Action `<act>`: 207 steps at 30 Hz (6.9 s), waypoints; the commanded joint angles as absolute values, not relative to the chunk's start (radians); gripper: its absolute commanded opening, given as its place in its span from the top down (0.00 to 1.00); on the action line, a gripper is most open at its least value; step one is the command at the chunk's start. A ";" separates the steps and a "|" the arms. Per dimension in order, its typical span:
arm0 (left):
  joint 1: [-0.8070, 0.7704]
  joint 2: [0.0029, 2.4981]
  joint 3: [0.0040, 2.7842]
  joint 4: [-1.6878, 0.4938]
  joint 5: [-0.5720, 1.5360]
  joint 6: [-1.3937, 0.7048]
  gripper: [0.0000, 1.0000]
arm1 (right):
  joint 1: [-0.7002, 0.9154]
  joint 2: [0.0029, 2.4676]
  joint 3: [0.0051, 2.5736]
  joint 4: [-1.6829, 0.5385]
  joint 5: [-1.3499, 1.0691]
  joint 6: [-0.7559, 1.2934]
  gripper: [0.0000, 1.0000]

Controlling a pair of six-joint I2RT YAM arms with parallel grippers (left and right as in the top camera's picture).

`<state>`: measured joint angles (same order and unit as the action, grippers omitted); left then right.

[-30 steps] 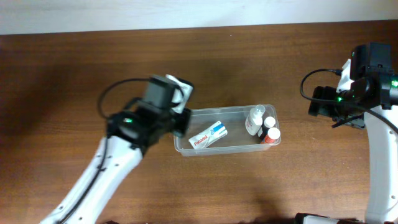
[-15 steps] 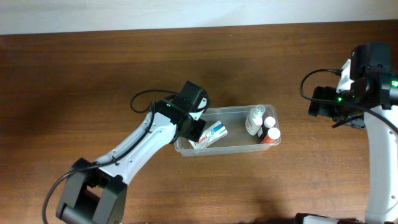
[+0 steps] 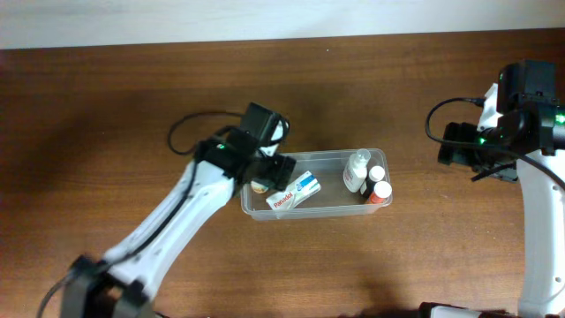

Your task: Pack container

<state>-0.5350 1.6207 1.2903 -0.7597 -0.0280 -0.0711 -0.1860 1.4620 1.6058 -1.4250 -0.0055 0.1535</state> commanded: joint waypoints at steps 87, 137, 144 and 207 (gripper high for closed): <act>-0.063 0.426 0.805 -1.179 -0.094 -0.257 0.01 | -0.036 0.003 0.016 -0.057 -0.011 0.019 0.02; -0.060 0.223 0.693 -1.065 -0.127 -0.207 0.01 | -0.033 0.004 0.006 -0.078 -0.006 -0.047 0.02; -0.060 0.066 0.403 -0.728 -0.122 -0.159 0.01 | -0.033 0.004 0.006 -0.078 -0.006 -0.047 0.02; -0.055 0.006 0.014 -0.090 -0.003 0.020 0.01 | -0.033 0.004 0.006 -0.078 -0.006 -0.047 0.02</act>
